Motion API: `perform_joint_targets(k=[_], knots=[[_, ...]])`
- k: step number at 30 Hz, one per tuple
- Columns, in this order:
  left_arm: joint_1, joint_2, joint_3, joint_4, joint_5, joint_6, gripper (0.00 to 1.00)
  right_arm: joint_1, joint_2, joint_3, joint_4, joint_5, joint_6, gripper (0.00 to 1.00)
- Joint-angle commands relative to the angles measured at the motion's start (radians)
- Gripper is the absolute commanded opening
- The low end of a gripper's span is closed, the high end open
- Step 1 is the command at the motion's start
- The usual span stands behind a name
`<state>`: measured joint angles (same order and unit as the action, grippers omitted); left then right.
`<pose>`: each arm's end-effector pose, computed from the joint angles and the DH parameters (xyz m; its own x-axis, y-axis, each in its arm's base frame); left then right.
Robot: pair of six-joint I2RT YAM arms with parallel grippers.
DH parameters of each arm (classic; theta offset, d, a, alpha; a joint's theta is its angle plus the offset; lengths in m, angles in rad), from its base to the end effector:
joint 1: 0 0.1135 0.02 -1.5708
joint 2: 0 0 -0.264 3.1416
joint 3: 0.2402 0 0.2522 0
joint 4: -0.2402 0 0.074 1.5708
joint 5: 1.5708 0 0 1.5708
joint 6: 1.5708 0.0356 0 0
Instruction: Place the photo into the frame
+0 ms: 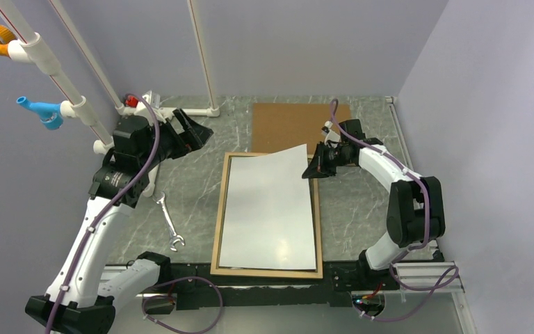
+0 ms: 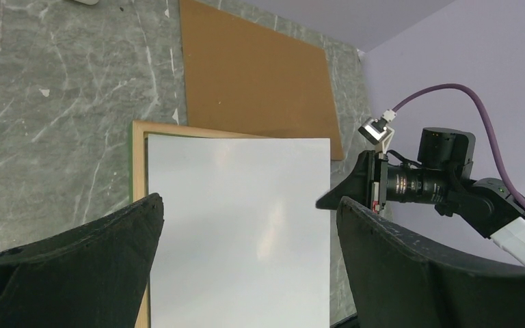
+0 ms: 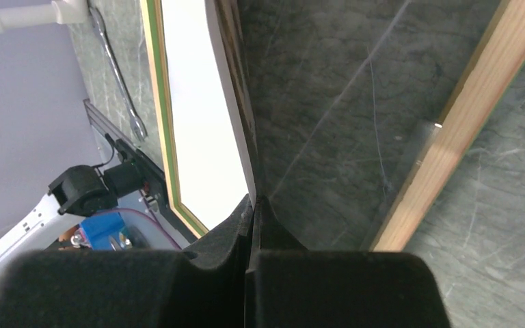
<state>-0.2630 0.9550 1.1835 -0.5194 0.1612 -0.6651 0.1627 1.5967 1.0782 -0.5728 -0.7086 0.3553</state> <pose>0.1888 -0.0568 0.4116 -0.4679 -0.5048 -0.7254 0.1478 0.7645 -0.6274 0.3080 0.0740 0.2185 -0.9667 0.1090 -0.2317 -0.0885 0.7069 0.7018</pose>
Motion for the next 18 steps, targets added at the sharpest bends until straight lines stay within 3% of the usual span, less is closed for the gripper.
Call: perform_joint_targets(k=[1, 13, 15, 18], knots=[[-0.001, 0.003, -0.003, 0.015, 0.019, 0.020, 0.99, 0.009, 0.026, -0.016, 0.105, -0.036, 0.055, 0.00], [-0.001, 0.013, -0.008, 0.007, 0.025, 0.028, 0.99, 0.017, 0.090, 0.009, 0.087, -0.031, 0.014, 0.00], [0.000, 0.014, -0.010, 0.007, 0.027, 0.027, 0.99, 0.017, 0.087, 0.012, 0.080, -0.024, 0.008, 0.09], [-0.001, 0.017, -0.009, 0.005, 0.027, 0.025, 0.99, 0.017, 0.082, 0.020, 0.066, -0.008, 0.000, 0.30]])
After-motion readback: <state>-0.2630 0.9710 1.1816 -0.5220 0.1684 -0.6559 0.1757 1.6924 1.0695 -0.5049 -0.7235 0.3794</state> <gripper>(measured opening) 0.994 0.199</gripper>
